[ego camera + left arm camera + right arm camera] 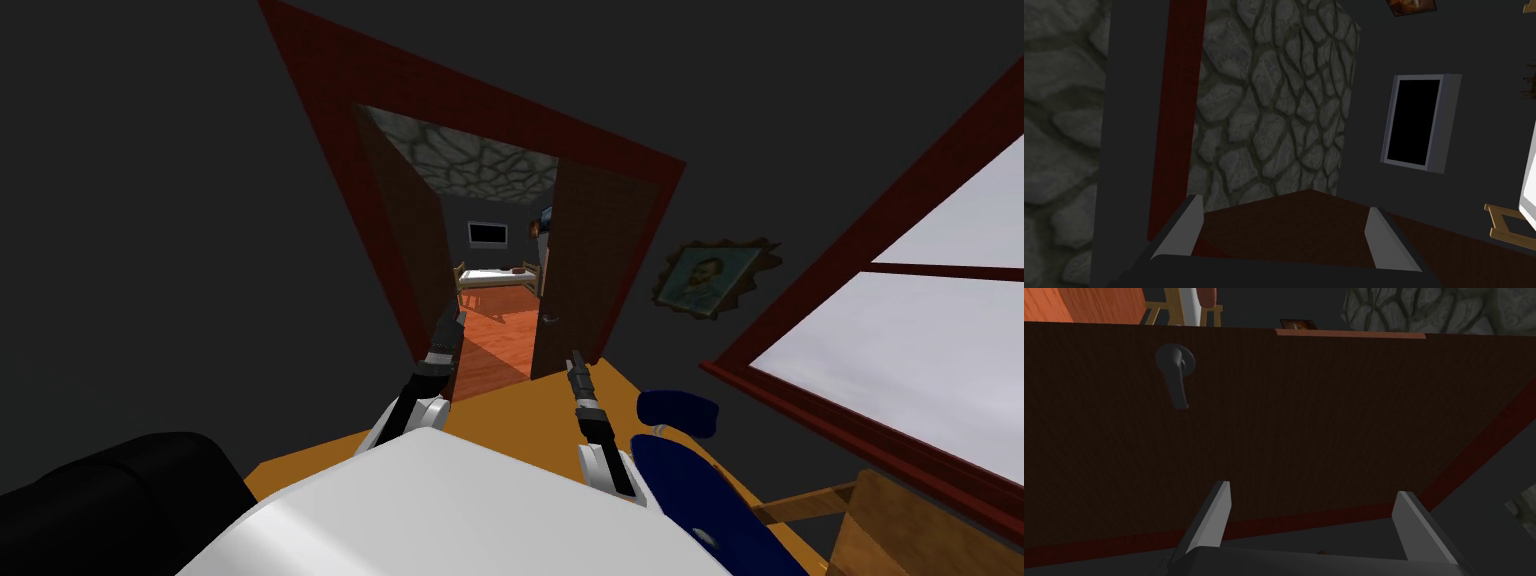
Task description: Push the door open
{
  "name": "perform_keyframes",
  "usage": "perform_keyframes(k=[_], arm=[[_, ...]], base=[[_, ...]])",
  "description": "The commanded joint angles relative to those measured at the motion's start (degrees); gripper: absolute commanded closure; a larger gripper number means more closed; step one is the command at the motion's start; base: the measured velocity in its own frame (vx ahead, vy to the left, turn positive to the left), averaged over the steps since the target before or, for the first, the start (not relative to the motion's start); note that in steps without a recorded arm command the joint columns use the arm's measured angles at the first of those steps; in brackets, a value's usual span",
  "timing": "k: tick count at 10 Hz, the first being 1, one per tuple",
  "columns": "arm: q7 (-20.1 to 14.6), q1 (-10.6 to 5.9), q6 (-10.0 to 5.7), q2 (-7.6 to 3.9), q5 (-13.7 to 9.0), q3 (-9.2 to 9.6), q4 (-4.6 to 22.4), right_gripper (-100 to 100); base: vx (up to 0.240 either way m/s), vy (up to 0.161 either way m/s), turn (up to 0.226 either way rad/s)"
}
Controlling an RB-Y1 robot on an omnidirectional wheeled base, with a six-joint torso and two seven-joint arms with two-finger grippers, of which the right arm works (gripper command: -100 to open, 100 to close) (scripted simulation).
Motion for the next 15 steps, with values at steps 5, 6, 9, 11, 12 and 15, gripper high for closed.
perform_keyframes(k=[5, 6, 9, 11, 12, 15], arm=[[-0.1, -0.02, -0.59, -0.1, 0.2, 0.72, 2.1, -100], [-0.1, -0.02, -0.59, -0.1, 0.2, 0.72, 2.1, -100], [-0.2, -0.02, -0.73, -0.12, 0.3, 0.89, 2.7, -100], [-0.2, -0.02, -0.73, -0.12, 0.3, 0.89, 2.7, -100], [-0.2, -0.02, -0.73, -0.12, 0.3, 0.89, 2.7, -100], [-0.2, -0.02, -0.73, -0.12, 0.3, 0.89, 2.7, -100]], base=[[0.064, 0.0, -0.003], [0.006, -0.001, -0.016], [0.014, 0.0, 0.004], [0.0, 0.0, 0.0], [-0.012, 0.003, 0.038], [0.005, -0.001, -0.009]])
